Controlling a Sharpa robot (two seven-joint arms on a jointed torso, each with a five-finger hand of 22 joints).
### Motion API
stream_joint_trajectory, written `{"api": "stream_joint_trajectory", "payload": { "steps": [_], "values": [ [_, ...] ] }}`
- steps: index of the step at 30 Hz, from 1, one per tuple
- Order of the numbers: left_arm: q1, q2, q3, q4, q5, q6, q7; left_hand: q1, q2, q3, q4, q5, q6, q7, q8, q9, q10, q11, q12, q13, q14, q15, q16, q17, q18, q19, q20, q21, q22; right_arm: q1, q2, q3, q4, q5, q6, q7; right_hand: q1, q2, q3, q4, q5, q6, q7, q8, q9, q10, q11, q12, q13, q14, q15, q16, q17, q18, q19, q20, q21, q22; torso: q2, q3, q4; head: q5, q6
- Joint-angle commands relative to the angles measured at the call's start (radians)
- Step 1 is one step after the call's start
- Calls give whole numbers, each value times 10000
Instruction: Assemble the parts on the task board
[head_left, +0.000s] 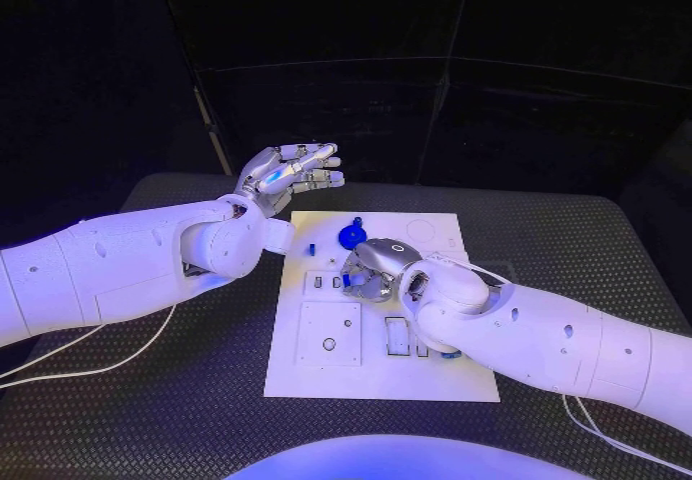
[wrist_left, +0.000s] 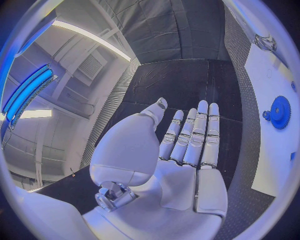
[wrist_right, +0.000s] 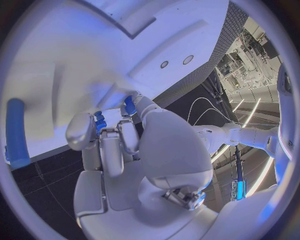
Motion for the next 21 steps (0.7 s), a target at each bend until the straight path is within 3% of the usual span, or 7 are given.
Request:
{"api": "stream_joint_trajectory", "payload": {
  "steps": [1,11,17,18,19,21],
  "values": [
    [13,16,9,4,-8,161,8,5,93,-21,-59,32,65,676,-39,-5,58,-1,-63,-3,53,6,-48,-13,188,64,31,-18,-16,-14,-6,-23,-25,-53,48,-81,-98,-95,-12,69,-81,-120,-20,-67,14,-49,32,-51,-36,808,66,-22,1571,-131,-5,90,-55,-19,-3,-3,1,-9,-6],
    [13,21,9,1,-8,172,5,3,94,-22,-59,31,67,677,-39,-5,57,0,-64,-4,53,6,-50,-14,188,64,31,-18,-17,-15,-10,-23,-22,-44,-281,-45,-316,-377,-327,247,-57,-460,34,-173,16,-166,91,-140,-139,809,119,-19,1582,-126,-12,143,-75,-46,-4,-1,-3,-5,-4],
    [12,9,9,-10,-8,176,13,-3,104,-22,-61,31,83,669,-36,-3,72,-5,-60,-1,57,5,-53,-16,188,66,31,-20,-21,-118,-160,-21,263,229,-1374,249,-147,-700,-688,402,-12,-1039,163,-312,-3,-367,201,-327,-368,814,206,-8,1609,-126,-21,215,-88,-68,-5,2,0,-1,5],
    [12,3,9,-12,-8,177,12,-6,109,-22,-65,31,96,660,-31,-1,91,-12,-53,1,65,1,-53,-17,190,69,30,-19,-24,-142,-202,-20,343,267,-1542,308,-74,-773,-769,457,8,-1221,204,-333,-12,-431,235,-393,-450,813,234,-9,1607,-126,-26,234,-93,-76,-5,3,1,4,7],
    [12,-5,8,-18,-8,176,10,-8,113,-23,-69,32,110,650,-26,1,109,-19,-46,3,78,-4,-51,-17,192,74,28,-18,-27,-170,-269,-19,460,346,-1740,389,190,-857,-1028,801,45,-1528,269,-247,26,-485,328,-436,-535,808,302,-14,1595,-127,-38,321,-101,-90,-3,7,-7,22,8],
    [12,-15,8,-26,-8,173,4,-9,115,-23,-71,32,115,647,-24,2,115,-21,-44,4,83,-6,-50,-17,193,76,28,-17,-28,-198,-387,-18,624,517,-1952,519,381,-1001,-1270,1118,66,-1698,317,-250,21,-514,351,-448,-583,800,344,-25,1571,-107,-69,344,-122,-138,-7,8,-7,24,6]
  ]
}}
